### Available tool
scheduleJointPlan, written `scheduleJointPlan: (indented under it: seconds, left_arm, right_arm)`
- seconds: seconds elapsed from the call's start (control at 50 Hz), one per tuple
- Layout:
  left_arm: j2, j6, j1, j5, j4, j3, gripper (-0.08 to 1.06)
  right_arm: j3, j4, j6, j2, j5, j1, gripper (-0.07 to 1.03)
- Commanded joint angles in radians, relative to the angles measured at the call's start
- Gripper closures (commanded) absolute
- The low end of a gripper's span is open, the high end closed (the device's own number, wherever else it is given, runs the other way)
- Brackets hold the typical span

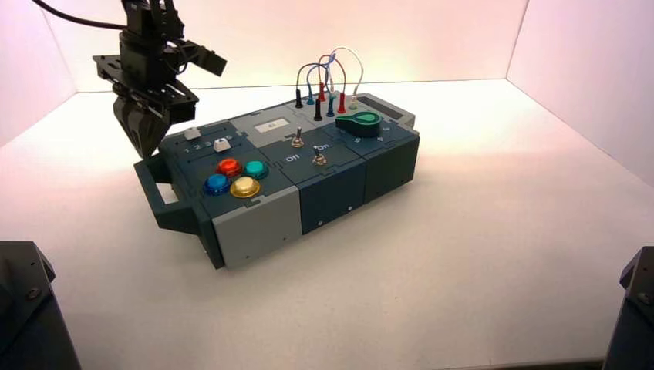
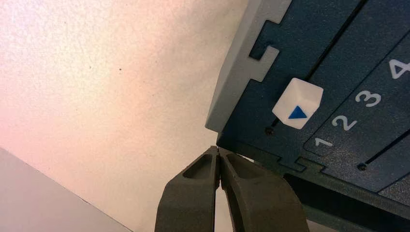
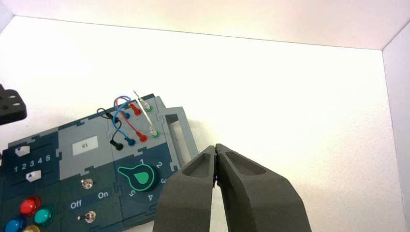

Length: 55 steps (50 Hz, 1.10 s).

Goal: Move the box to the right.

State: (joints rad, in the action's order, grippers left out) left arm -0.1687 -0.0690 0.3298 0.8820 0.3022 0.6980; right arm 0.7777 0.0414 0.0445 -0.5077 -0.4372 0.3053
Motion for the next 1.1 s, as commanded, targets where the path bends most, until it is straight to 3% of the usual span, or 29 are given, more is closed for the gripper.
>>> scheduleJointPlan:
  seconds: [0.02,1.1]
  left_arm:
    - [0.011,0.002,0.043,-0.021,-0.003,-0.044,1.01]
    - [-0.107,-0.020,0.196,-0.026,-0.002,-0.232,1.01]
  right_arm:
    - [-0.025,0.003,0.002,-0.003,0.011,0.005,0.98]
    - [-0.026,0.006,0.011,0.009,0.005,0.005,0.98]
